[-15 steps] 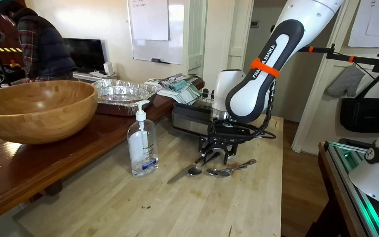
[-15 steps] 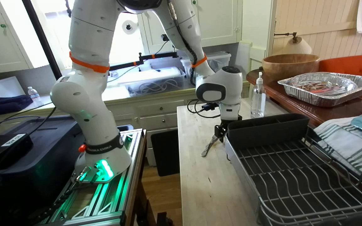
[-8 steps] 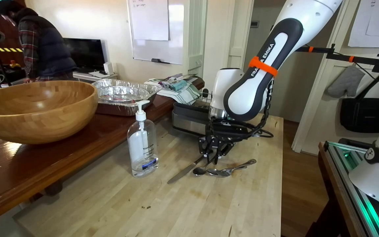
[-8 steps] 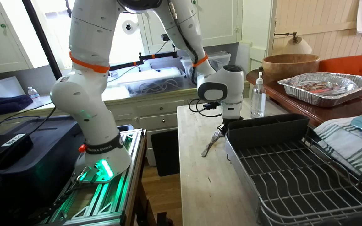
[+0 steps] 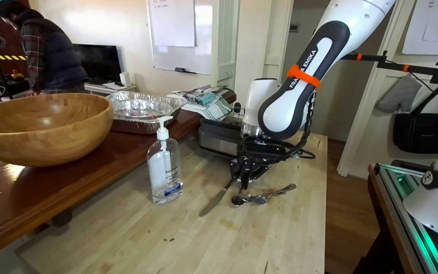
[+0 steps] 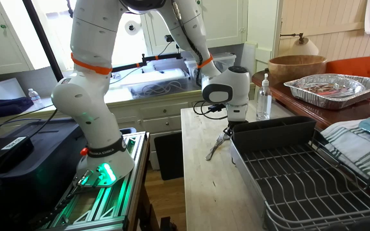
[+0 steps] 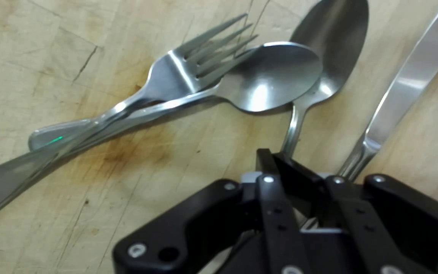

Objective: Move the spoon next to the knife to the grey object on the plate rack

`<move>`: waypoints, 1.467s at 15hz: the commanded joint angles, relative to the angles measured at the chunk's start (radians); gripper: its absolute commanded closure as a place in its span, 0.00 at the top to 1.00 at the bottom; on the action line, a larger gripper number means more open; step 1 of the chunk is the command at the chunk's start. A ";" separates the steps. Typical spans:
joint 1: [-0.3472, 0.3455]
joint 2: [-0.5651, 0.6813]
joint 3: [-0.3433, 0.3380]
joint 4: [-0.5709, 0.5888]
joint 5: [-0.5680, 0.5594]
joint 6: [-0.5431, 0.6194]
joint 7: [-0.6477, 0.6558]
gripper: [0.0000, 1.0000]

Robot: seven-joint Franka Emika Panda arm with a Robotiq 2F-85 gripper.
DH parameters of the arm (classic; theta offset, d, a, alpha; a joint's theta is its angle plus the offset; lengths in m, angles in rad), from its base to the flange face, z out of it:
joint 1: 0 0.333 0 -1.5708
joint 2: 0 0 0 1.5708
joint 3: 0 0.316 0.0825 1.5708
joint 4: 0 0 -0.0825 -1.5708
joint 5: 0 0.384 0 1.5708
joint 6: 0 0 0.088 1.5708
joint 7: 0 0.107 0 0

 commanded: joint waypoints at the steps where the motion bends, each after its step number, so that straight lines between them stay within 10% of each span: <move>1: 0.000 0.021 0.008 0.010 0.033 0.009 -0.034 0.01; 14: 0.026 -0.006 0.035 0.039 0.032 -0.001 -0.053 0.01; 15: 0.035 -0.008 0.025 0.037 0.024 -0.002 -0.045 0.31; 22: 0.053 -0.001 -0.012 0.026 0.016 0.001 -0.039 0.76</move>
